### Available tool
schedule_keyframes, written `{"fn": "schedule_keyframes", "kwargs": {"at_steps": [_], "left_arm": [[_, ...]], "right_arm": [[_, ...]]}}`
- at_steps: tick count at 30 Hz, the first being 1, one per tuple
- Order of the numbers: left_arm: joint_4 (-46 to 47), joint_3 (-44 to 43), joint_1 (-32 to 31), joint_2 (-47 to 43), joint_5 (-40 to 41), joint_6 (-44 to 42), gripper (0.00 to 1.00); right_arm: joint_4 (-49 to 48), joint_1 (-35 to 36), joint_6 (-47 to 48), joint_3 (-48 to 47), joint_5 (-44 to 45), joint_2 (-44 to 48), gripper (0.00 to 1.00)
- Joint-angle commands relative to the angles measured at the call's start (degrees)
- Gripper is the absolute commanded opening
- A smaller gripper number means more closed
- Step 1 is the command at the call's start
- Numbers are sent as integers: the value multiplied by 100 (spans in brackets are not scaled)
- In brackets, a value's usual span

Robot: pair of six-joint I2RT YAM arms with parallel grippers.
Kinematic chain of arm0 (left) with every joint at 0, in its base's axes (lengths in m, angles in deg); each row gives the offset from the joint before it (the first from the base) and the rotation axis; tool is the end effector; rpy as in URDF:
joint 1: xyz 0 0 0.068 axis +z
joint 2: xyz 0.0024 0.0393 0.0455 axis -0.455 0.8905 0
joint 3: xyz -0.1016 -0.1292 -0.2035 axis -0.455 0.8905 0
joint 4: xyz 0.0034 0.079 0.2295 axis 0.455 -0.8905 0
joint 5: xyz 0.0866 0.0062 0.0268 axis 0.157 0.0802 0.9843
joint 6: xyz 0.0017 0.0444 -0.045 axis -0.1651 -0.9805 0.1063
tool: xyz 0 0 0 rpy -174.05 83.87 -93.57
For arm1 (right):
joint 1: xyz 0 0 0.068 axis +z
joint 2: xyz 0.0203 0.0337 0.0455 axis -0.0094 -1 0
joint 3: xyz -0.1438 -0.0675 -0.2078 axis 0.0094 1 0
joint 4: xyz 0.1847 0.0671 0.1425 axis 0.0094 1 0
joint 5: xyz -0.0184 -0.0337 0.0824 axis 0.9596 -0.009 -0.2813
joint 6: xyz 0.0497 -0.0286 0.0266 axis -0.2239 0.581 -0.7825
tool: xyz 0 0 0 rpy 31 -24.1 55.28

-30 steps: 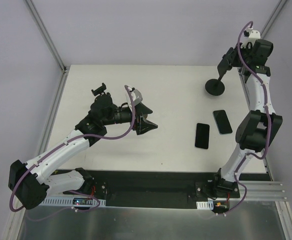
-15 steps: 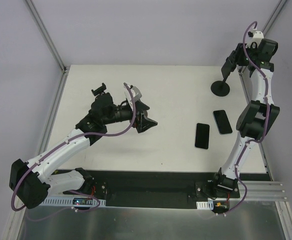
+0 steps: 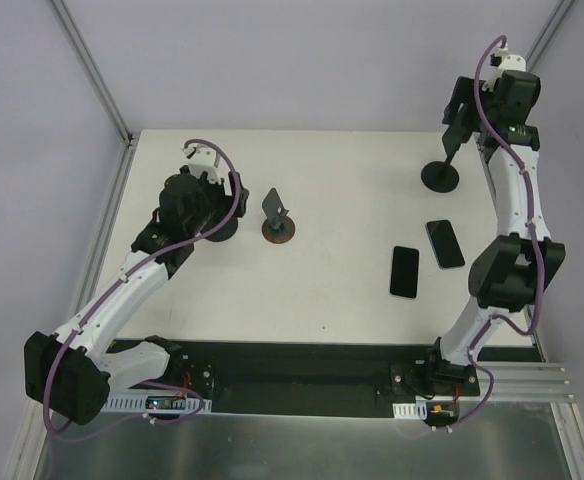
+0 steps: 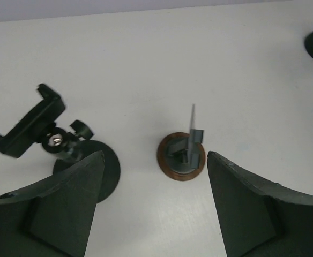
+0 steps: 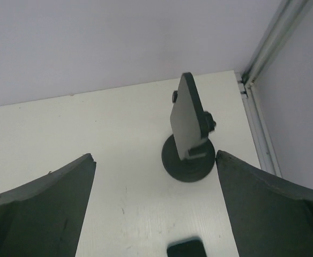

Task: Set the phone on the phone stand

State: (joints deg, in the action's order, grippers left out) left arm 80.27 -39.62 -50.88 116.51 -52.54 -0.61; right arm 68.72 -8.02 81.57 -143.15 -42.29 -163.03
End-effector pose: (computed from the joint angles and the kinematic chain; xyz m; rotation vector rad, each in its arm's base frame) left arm 0.2367 -0.1041 0.3375 0.2270 1.6907 -0.4115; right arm 0.4319 -0.0591 0.3940 -0.1675 1.8249 -0.1634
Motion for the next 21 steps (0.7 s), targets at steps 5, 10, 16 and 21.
{"fn": "schedule_keyframes", "kwargs": {"at_steps": [5,10,16,21], "left_arm": [[-284,-444,1025,87,752,203,80],[-293,-742,1826,429,-1215,-69,97],[-162,-1216,2820,1359,-3023,-86,95],[-223,-1620,3093,2107,-3810,-148,85]], "right_arm": [[94,1073,-478,2173,1817,2557,97],[-168,2251,-705,3430,1063,3559,97],[-740,3632,-855,4863,314,4395,97],[-785,4203,-785,5242,59,4677,97]]}}
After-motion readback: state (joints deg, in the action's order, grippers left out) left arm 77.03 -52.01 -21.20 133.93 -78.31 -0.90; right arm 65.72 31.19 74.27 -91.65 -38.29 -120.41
